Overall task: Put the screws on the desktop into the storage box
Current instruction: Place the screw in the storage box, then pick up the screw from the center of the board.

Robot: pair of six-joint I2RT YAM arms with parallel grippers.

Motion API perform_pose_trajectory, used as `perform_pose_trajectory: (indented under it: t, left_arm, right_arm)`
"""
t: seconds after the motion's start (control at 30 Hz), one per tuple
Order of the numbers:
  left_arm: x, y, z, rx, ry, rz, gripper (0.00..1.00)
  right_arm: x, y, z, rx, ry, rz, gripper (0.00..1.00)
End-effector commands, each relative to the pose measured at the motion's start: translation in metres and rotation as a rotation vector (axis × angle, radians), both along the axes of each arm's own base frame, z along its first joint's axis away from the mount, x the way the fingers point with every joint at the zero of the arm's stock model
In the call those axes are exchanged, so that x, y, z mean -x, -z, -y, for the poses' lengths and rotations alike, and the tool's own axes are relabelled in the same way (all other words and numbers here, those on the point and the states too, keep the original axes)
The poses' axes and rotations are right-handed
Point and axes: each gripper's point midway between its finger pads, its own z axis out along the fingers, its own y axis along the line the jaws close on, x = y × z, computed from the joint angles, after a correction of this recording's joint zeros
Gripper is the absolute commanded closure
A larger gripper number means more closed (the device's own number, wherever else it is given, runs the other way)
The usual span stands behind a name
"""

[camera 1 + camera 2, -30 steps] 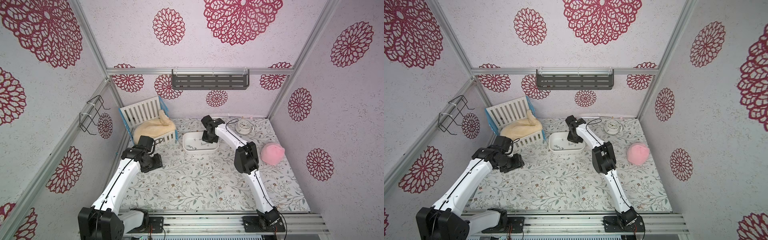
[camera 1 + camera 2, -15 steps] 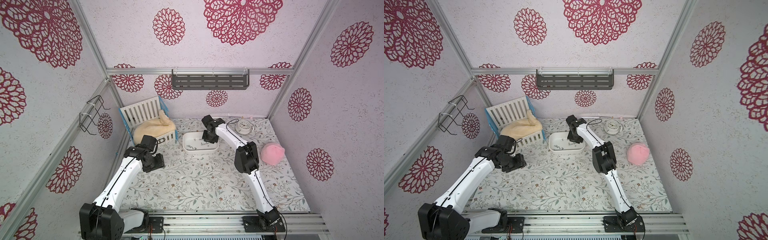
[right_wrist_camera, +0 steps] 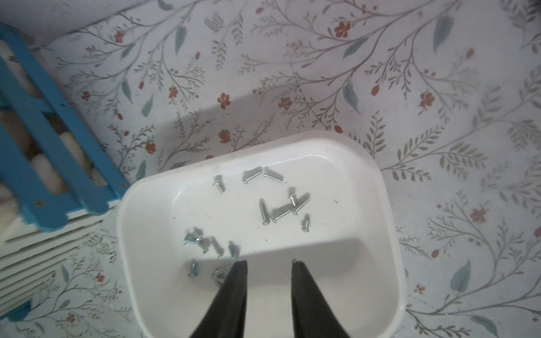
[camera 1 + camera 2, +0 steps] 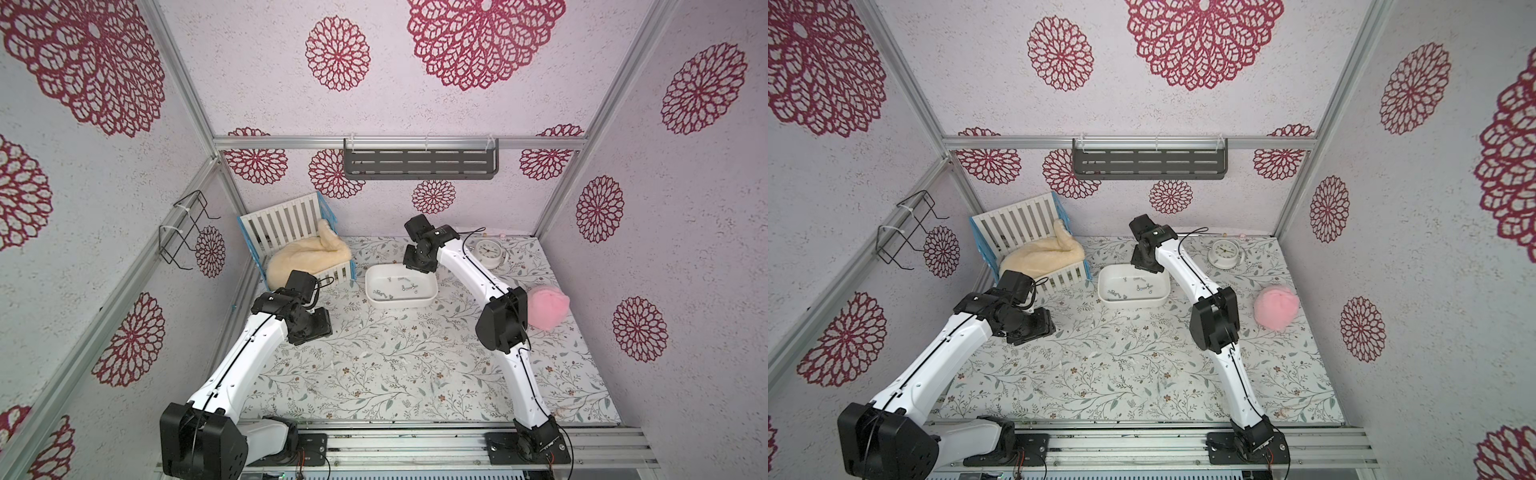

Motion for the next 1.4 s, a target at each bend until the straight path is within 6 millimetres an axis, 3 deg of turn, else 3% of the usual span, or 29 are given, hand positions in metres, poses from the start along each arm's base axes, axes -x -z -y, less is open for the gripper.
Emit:
perform_pose_trajectory:
  t: [0.0, 0.23, 0.57, 0.93, 1.2, 1.37]
  left_arm:
    - [-0.005, -0.011, 0.004, 0.003, -0.001, 0.033, 0.41]
    - [-0.008, -0.01, 0.016, -0.009, 0.033, 0.029, 0.41]
    - [-0.018, -0.003, 0.046, -0.013, 0.086, 0.018, 0.41]
    - [-0.026, 0.014, 0.089, -0.034, 0.172, -0.018, 0.4]
    - [-0.027, 0.03, 0.105, -0.046, 0.219, -0.053, 0.4]
    - [-0.025, 0.04, 0.115, -0.045, 0.247, -0.081, 0.39]
  right_arm:
    - [0.011, -0.064, -0.003, -0.008, -0.031, 0.126, 0.69]
    - [0.038, -0.086, -0.008, 0.047, -0.048, 0.145, 0.68]
    - [0.073, -0.091, -0.002, 0.092, -0.058, 0.15, 0.66]
    - [0.113, -0.07, 0.044, 0.067, -0.004, 0.14, 0.65]
    - [0.149, -0.053, 0.088, 0.039, 0.067, 0.121, 0.64]
    - [0.161, -0.042, 0.103, 0.019, 0.093, 0.106, 0.64]
